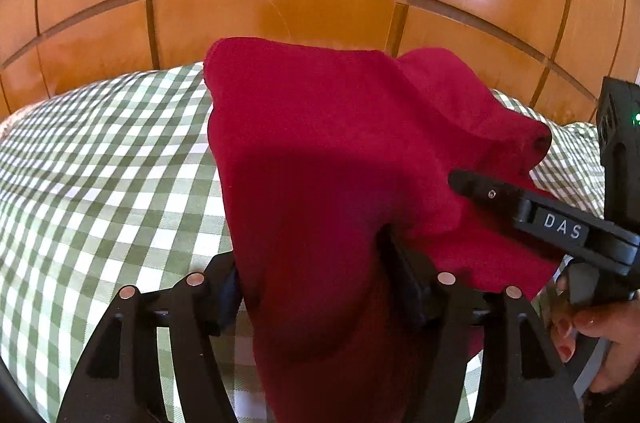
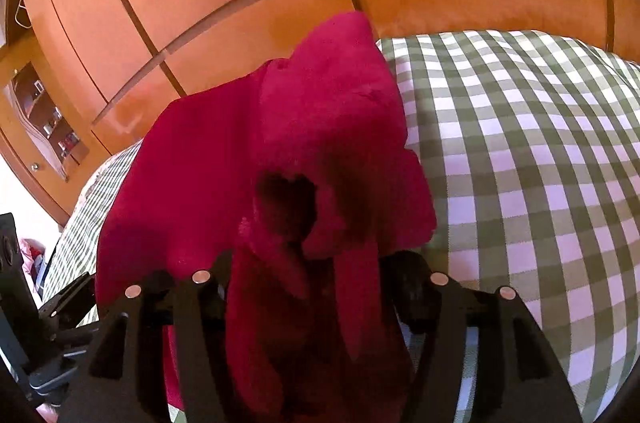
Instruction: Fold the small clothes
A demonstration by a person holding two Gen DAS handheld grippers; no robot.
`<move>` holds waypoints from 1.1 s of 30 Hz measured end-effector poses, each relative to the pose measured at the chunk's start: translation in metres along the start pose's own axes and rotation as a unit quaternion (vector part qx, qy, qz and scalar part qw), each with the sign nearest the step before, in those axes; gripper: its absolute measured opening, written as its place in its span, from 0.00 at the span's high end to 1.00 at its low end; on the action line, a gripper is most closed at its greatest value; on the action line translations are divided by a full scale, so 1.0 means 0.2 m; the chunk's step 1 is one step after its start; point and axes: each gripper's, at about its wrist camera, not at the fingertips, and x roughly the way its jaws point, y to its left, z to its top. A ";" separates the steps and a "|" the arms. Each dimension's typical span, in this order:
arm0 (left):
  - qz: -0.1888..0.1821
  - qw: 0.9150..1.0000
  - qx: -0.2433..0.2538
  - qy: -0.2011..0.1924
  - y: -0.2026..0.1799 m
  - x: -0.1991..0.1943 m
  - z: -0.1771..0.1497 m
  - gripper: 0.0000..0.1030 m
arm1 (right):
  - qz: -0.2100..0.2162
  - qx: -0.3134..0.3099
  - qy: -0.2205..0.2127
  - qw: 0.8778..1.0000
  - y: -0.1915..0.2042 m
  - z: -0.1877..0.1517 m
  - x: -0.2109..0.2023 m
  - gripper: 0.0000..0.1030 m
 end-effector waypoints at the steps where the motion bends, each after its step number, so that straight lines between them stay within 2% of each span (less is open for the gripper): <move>1: 0.001 1.000 0.000 -0.003 0.00 -0.02 -0.01 0.37 | 0.003 0.003 -0.007 1.000 -0.01 -0.01 -0.03 0.38; 4: -0.006 1.000 -0.013 -0.012 -0.02 -0.09 -0.06 0.33 | 0.008 0.011 -0.034 0.999 -0.04 -0.04 -0.14 0.21; 7: -0.020 0.999 -0.039 -0.018 -0.01 -0.16 -0.11 0.33 | -0.009 0.005 -0.055 0.998 -0.04 -0.10 -0.27 0.16; 8: -0.019 0.999 -0.044 -0.022 0.00 -0.18 -0.12 0.33 | -0.021 0.005 -0.057 0.998 -0.05 -0.11 -0.29 0.16; 10: -0.012 0.998 -0.047 -0.036 0.00 -0.22 -0.14 0.32 | -0.073 0.014 -0.061 0.995 -0.07 -0.14 -0.35 0.15; 11: -0.006 0.998 -0.044 -0.041 -0.01 -0.24 -0.15 0.27 | -0.095 0.017 -0.059 0.994 -0.08 -0.15 -0.36 0.14; 13: 0.010 0.999 -0.028 -0.045 -0.06 -0.26 -0.16 0.26 | -0.141 0.025 -0.037 0.989 -0.11 -0.16 -0.34 0.13; 16: 0.048 0.999 0.002 -0.022 -0.12 -0.20 -0.16 0.25 | -0.165 0.027 -0.030 0.986 -0.14 -0.18 -0.32 0.12; 17: 0.056 0.998 0.007 -0.001 -0.13 -0.15 -0.16 0.25 | -0.175 0.022 -0.024 0.984 -0.13 -0.18 -0.31 0.12; 19: 0.059 0.998 0.004 0.017 -0.12 -0.11 -0.16 0.23 | -0.185 0.015 -0.021 0.982 -0.11 -0.17 -0.27 0.10; 22: 0.062 0.998 0.002 0.007 -0.11 -0.13 -0.16 0.22 | -0.186 0.012 -0.037 0.982 -0.10 -0.19 -0.30 0.06; 25: 0.084 0.996 0.009 -0.007 -0.14 -0.18 -0.17 0.17 | -0.181 0.006 -0.062 0.982 -0.08 -0.22 -0.37 0.02; 30: 0.110 0.993 0.018 -0.030 -0.18 -0.27 -0.19 0.09 | -0.178 -0.018 -0.097 0.979 0.01 -0.29 -0.48 0.02; 33: 0.106 0.993 0.021 -0.038 -0.19 -0.32 -0.19 0.04 | -0.181 -0.030 -0.108 0.977 0.06 -0.31 -0.52 0.02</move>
